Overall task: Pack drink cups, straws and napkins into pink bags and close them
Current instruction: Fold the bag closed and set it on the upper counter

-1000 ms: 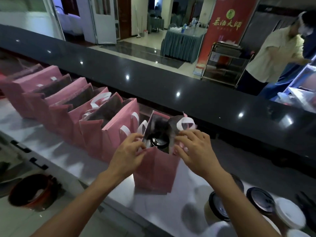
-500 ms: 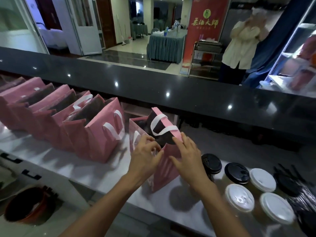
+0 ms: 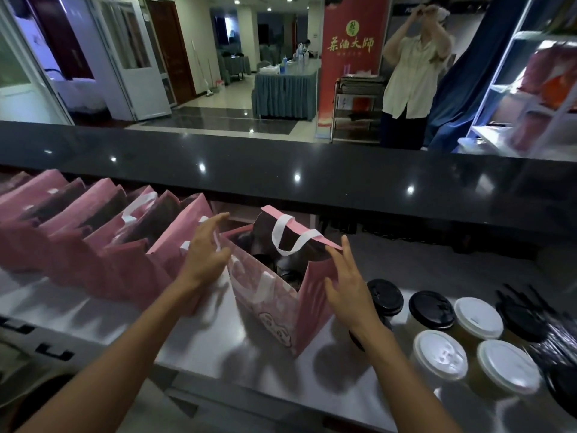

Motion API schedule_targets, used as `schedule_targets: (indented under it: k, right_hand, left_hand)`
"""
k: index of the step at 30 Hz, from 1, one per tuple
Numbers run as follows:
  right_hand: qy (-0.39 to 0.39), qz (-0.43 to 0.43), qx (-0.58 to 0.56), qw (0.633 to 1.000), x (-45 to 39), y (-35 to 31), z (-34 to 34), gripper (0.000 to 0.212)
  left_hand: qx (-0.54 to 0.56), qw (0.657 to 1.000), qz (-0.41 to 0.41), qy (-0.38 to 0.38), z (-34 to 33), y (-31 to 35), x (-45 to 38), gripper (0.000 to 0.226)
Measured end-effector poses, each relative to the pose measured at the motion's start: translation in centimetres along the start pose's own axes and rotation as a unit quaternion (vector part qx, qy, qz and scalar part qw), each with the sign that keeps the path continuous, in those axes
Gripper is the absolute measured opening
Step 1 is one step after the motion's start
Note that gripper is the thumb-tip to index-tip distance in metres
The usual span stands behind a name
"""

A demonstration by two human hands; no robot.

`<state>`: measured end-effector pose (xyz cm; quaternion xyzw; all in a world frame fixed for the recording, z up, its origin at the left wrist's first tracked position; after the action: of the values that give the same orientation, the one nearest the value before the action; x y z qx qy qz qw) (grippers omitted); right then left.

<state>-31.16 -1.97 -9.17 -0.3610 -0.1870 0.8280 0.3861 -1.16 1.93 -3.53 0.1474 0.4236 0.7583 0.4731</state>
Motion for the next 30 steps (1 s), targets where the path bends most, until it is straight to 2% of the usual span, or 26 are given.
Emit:
schedule_targets:
  k: [2, 4, 8, 11, 12, 14, 16, 17, 19, 23, 26, 30]
  right_hand:
    - [0.004, -0.006, 0.003, 1.0, -0.4, 0.0, 0.1, 0.07]
    - [0.016, -0.012, 0.002, 1.0, -0.3, -0.3, 0.1, 0.07]
    - [0.108, -0.032, -0.071, 0.991, 1.7, -1.4, -0.3, 0.063]
    - [0.18, -0.063, -0.156, 0.969, 4.0, -1.9, -0.9, 0.05]
    - [0.184, -0.084, -0.168, 0.965, 4.8, -2.1, -1.3, 0.052]
    - [0.169, -0.12, -0.181, 0.961, 5.8, -2.1, -2.5, 0.071]
    - [0.136, -0.133, -0.17, 0.967, 6.0, -2.1, -4.0, 0.083]
    - [0.125, -0.134, -0.166, 0.969, 5.9, -2.1, -4.7, 0.082]
    - [0.137, -0.128, -0.171, 0.967, 5.4, -2.1, -5.3, 0.068]
    - [0.239, -0.169, -0.175, 0.94, 4.7, -1.9, -4.3, 0.029]
    - [0.274, -0.207, -0.173, 0.923, 4.4, -0.5, -4.3, 0.007]
    - [0.27, -0.227, -0.146, 0.924, 4.0, 0.9, -4.4, 0.017]
  left_hand:
    - [0.03, 0.994, 0.056, -0.086, -1.6, -2.0, -1.9, 0.088]
    - [0.088, 0.98, 0.097, -0.15, -3.1, -3.1, -2.8, 0.088]
    - [0.09, 0.978, 0.087, -0.169, -4.1, -4.4, -3.2, 0.071]
    - [0.117, 0.968, 0.068, -0.213, -4.8, -5.5, -2.8, 0.07]
    - [0.124, 0.966, 0.064, -0.216, -4.8, -5.8, -2.9, 0.07]
    - [0.144, 0.963, 0.069, -0.216, -5.0, -6.1, -3.0, 0.071]
    - [0.152, 0.959, 0.065, -0.23, -5.5, -6.1, -2.9, 0.054]
    - [0.148, 0.958, 0.055, -0.24, -5.8, -5.9, -2.8, 0.044]
    - [0.15, 0.955, 0.034, -0.253, -6.3, -5.6, -2.6, 0.035]
    - [0.189, 0.944, -0.019, -0.271, -6.3, -4.9, -1.7, 0.031]
    - [0.146, 0.952, -0.057, -0.265, -6.8, -5.5, -1.4, 0.027]
    - [0.13, 0.952, -0.085, -0.263, -7.4, -5.5, -2.6, 0.03]
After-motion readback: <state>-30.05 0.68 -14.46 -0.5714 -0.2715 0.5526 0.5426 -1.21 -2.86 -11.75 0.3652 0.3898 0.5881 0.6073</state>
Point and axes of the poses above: each hand's wrist, its own x-axis away from the middle knuckle, its own z-axis out of the back of the hand, y = z × x, the point moved 9 cm from there along -x, towards the middle knuckle, and after that the axes turned 15 degrees about z, right-handed, at the moved point
